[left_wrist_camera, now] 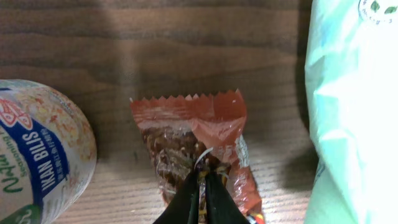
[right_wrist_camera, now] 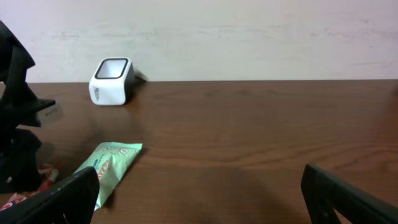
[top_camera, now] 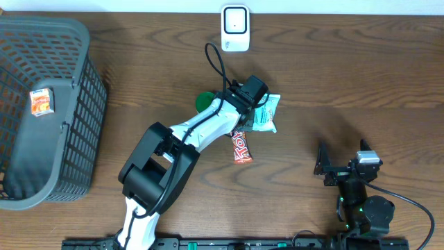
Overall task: Scan the item barcode
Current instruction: 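Carry the snack bar to the scanner and hold it there, then lower the snack bar between bottle and wipes and release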
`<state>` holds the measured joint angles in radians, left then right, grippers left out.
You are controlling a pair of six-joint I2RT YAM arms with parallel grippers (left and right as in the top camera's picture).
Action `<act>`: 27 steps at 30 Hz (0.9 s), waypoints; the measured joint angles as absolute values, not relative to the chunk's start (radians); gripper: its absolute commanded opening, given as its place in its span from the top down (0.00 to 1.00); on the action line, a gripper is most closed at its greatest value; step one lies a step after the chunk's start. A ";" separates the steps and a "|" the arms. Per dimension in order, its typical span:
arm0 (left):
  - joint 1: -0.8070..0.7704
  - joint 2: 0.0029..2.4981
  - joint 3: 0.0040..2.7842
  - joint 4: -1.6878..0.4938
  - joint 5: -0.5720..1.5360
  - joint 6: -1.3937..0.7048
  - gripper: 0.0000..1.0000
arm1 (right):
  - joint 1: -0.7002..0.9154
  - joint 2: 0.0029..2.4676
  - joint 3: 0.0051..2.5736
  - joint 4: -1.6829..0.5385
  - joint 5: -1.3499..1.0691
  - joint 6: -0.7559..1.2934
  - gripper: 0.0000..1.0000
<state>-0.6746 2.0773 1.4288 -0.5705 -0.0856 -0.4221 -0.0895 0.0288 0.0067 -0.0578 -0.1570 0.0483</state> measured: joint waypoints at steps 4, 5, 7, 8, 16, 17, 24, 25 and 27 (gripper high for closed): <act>-0.675 2.042 1.433 -0.629 -0.085 -0.403 0.93 | -0.089 0.029 0.007 -0.058 -0.157 0.049 0.01; -0.675 2.022 1.433 -0.635 -0.085 -0.399 0.92 | -0.089 0.029 0.007 -0.058 -0.157 0.048 0.01; -0.675 1.967 1.437 -0.646 -0.085 -0.392 0.92 | -0.089 0.029 0.007 -0.058 -0.157 0.049 0.01; -0.675 1.940 1.443 -0.652 -0.084 -0.392 0.92 | -0.089 0.029 0.007 -0.058 -0.157 0.048 0.01; -0.675 1.913 1.443 -0.648 -0.019 -0.421 0.93 | -0.089 0.029 0.007 -0.058 -0.157 0.048 0.01; -0.675 1.928 1.431 -0.649 -0.005 -0.427 0.93 | -0.089 0.029 0.007 -0.058 -0.157 0.049 0.01; -0.675 2.029 1.375 -0.655 0.100 -0.453 0.93 | -0.089 0.029 0.007 -0.058 -0.157 0.049 0.01; -0.675 2.027 1.377 -0.658 0.107 -0.452 0.92 | -0.089 0.029 0.007 -0.058 -0.157 0.048 0.01; -0.675 2.024 1.390 -0.690 0.115 -0.449 0.89 | -0.089 0.029 0.007 -0.058 -0.157 0.048 0.01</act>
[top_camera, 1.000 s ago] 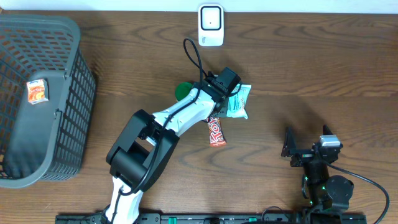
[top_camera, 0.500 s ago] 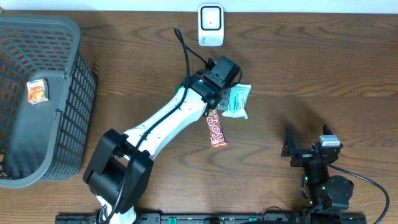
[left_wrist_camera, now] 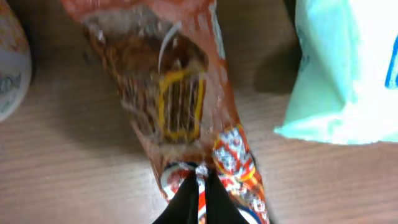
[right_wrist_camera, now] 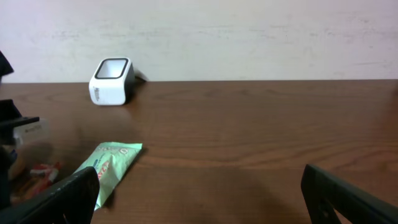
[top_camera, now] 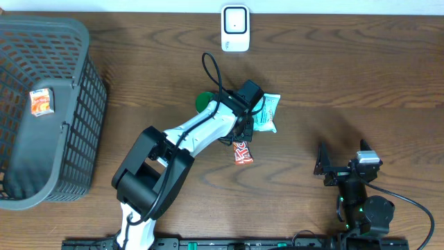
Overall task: Scan the item barcode
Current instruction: 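Lower the snack bar between bottle and wipes and release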
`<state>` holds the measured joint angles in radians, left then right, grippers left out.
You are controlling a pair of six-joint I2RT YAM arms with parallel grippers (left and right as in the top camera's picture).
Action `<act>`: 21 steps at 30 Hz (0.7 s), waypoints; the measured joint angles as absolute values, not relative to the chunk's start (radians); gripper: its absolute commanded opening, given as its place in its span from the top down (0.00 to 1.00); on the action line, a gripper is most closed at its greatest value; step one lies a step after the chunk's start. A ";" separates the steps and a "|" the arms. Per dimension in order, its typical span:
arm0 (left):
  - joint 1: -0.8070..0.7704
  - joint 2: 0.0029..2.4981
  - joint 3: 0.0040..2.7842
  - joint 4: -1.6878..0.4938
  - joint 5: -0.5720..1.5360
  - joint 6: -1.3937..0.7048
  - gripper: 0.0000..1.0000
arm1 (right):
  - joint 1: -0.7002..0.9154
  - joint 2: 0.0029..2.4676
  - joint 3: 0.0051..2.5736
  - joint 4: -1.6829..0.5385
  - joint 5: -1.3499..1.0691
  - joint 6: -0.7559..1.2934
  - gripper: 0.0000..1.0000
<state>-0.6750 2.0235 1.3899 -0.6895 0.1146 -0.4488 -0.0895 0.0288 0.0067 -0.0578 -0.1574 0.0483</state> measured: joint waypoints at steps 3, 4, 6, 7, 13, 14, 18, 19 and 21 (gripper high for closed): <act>-0.675 1.997 1.443 -0.777 0.126 -0.426 0.57 | -0.089 0.029 0.007 -0.058 -0.157 0.049 0.01; -0.675 1.979 1.475 -0.807 0.130 -0.418 0.40 | -0.089 0.029 0.007 -0.058 -0.157 0.048 0.01; -0.672 1.921 1.564 -0.861 0.127 -0.379 0.11 | -0.089 0.029 0.007 -0.058 -0.157 0.049 0.01; -0.669 1.884 1.612 -0.879 0.120 -0.364 0.06 | -0.089 0.029 0.007 -0.058 -0.157 0.048 0.01; -0.584 1.618 1.839 -1.015 -0.056 -0.292 0.01 | -0.089 0.029 0.007 -0.058 -0.157 0.049 0.01; -0.539 1.570 1.856 -1.026 -0.085 -0.282 0.01 | -0.089 0.029 0.007 -0.058 -0.157 0.048 0.01; -0.286 1.467 1.866 -1.050 -0.144 -0.266 0.00 | -0.089 0.029 0.007 -0.058 -0.157 0.048 0.01; -0.210 1.459 1.866 -1.054 -0.158 -0.270 0.00 | -0.089 0.029 0.007 -0.058 -0.157 0.048 0.01; -0.076 1.458 1.865 -1.061 -0.167 -0.289 0.01 | -0.089 0.029 0.007 -0.058 -0.157 0.048 0.01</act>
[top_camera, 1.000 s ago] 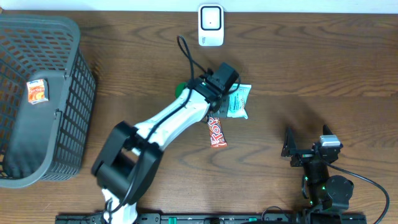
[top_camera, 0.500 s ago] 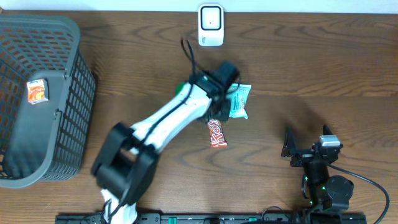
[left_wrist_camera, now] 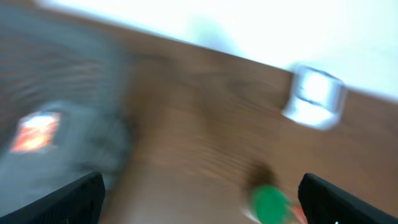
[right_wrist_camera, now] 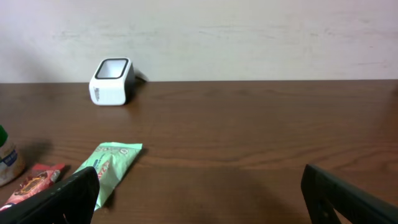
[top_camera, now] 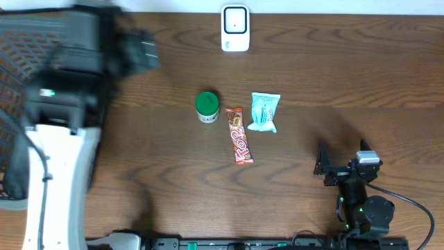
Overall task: Scan the item barcode
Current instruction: 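Lower the snack bar between bottle and wipes and release, then reach into the basket and grasp the orange Kleenex pack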
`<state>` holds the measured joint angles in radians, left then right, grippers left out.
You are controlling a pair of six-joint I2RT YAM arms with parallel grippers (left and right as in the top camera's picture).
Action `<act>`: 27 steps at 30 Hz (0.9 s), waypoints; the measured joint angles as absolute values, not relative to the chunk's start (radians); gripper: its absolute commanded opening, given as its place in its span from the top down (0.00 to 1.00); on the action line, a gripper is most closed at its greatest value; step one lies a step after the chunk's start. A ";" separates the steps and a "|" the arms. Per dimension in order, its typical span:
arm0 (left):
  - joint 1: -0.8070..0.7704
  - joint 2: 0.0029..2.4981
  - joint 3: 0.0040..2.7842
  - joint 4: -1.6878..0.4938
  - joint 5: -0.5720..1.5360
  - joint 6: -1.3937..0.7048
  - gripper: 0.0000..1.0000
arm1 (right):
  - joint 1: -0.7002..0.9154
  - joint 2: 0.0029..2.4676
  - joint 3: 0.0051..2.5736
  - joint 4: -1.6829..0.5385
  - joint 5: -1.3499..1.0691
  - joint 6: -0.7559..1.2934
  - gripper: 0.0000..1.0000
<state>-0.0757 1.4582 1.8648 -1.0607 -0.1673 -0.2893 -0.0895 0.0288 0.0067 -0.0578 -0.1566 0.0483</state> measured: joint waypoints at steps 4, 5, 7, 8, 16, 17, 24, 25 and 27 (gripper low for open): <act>0.166 1.478 1.859 -1.066 -0.183 -0.319 0.00 | -0.089 0.029 0.007 -0.058 -0.157 0.048 0.01; 0.247 1.489 1.859 -1.066 -0.191 -0.325 0.04 | -0.089 0.029 0.007 -0.058 -0.157 0.048 0.01; 0.329 1.508 1.852 -1.053 -0.191 -0.316 0.05 | -0.089 0.029 0.007 -0.058 -0.157 0.049 0.01; 0.365 1.518 1.840 -1.030 -0.191 -0.305 0.04 | -0.089 0.029 0.007 -0.058 -0.157 0.048 0.01; 0.522 1.614 1.552 -0.662 -0.194 -0.212 0.04 | -0.089 0.029 0.007 -0.058 -0.157 0.049 0.01; 0.529 1.617 1.499 -0.594 -0.194 -0.202 0.04 | -0.089 0.029 0.007 -0.058 -0.157 0.048 0.01; 0.557 1.624 1.229 -0.257 -0.193 -0.104 0.02 | -0.089 0.029 0.007 -0.058 -0.157 0.048 0.01; 0.560 1.629 1.208 -0.224 -0.192 -0.095 0.02 | -0.089 0.029 0.007 -0.058 -0.157 0.048 0.01; 0.566 1.650 1.185 -0.174 -0.187 -0.076 0.02 | -0.089 0.029 0.007 -0.058 -0.157 0.048 0.01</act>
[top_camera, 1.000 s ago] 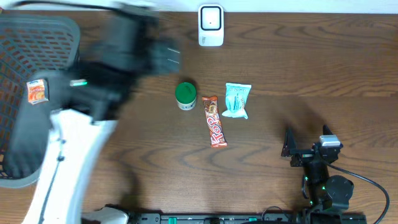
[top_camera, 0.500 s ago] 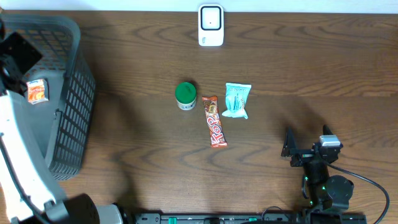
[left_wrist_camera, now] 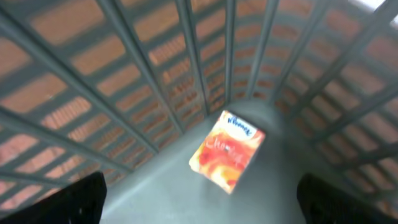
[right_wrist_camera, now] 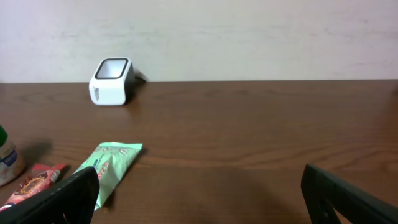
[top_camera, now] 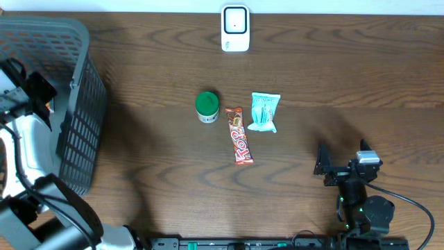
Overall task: Scan the item barcode
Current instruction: 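Reach into the basket and grasp the orange Kleenex pack, then carry the Kleenex pack toward the scanner with the left gripper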
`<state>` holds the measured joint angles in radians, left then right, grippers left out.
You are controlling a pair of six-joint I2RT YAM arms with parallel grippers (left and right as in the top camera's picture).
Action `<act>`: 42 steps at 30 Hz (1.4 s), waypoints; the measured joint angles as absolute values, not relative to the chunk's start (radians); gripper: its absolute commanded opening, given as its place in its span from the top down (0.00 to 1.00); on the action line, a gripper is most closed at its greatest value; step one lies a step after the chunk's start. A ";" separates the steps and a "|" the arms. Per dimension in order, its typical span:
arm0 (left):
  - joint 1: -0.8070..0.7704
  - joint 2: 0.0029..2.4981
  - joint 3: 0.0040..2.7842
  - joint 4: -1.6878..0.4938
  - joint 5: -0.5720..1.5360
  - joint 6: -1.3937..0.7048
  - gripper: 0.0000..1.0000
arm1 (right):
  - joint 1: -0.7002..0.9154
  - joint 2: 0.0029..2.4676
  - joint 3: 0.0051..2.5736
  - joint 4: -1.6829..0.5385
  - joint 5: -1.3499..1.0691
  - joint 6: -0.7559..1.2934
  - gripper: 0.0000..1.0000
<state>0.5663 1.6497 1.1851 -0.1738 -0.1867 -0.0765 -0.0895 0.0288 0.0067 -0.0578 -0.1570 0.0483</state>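
My left gripper (top_camera: 33, 94) hangs inside the grey basket (top_camera: 83, 104) at the table's left end. It is open, both fingers wide apart at the lower corners of the left wrist view. Between and just beyond them an orange tissue packet (left_wrist_camera: 229, 150) lies flat on the basket floor (left_wrist_camera: 155, 199), untouched. The white scanner (top_camera: 235, 28) stands at the back edge. My right gripper (top_camera: 345, 171) rests open near the front right, nothing between its fingers (right_wrist_camera: 59, 199).
On the table's middle lie a green-lidded jar (top_camera: 207, 106), a red candy bar (top_camera: 240, 144) and a mint-green packet (top_camera: 264, 112), side by side. The basket's lattice walls (left_wrist_camera: 186, 56) rise all around the left gripper.
The left arm was a blur above the basket's right rim, its camera looking across the table. Now it is lower, inside the basket, open over the orange packet. The right arm has not moved.
First my left gripper was shut with its tips on the red candy bar between jar and mint packet. Then it was shut farther along the bar. Later it was open and away by the basket, the bar left on the table. Now it is in the basket.
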 measured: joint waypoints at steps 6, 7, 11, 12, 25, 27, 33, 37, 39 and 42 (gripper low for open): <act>0.575 1.795 1.182 -0.066 -0.155 -0.043 0.02 | -0.089 0.029 0.007 -0.058 -0.157 0.048 0.01; 0.575 1.822 1.182 -0.051 -0.152 -0.039 0.02 | -0.089 0.029 0.007 -0.058 -0.157 0.048 0.01; 0.575 1.921 1.180 0.000 -0.141 -0.028 0.02 | -0.089 0.029 0.007 -0.058 -0.157 0.049 0.01; 0.575 1.940 1.180 0.013 -0.137 -0.025 0.02 | -0.089 0.029 0.007 -0.058 -0.157 0.049 0.01; 0.575 2.031 1.183 0.132 -0.088 -0.026 0.05 | -0.089 0.029 0.007 -0.058 -0.157 0.048 0.01; 0.575 2.049 1.198 0.143 -0.080 -0.026 0.27 | -0.089 0.029 0.007 -0.058 -0.157 0.048 0.01; 0.572 2.062 1.214 0.141 -0.066 -0.019 0.75 | -0.089 0.029 0.007 -0.058 -0.157 0.049 0.01; 0.574 2.030 1.213 0.070 -0.075 -0.020 0.75 | -0.089 0.029 0.007 -0.058 -0.157 0.049 0.01; 0.574 1.998 1.199 0.020 -0.078 -0.018 0.75 | -0.089 0.029 0.007 -0.058 -0.157 0.049 0.01; 0.574 1.910 1.168 -0.049 -0.078 -0.017 0.75 | -0.089 0.029 0.007 -0.058 -0.157 0.048 0.01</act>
<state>0.5743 1.9102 1.1675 -0.0486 -0.0784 -0.0174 -0.0895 0.0288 0.0067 -0.0582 -0.1574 0.0483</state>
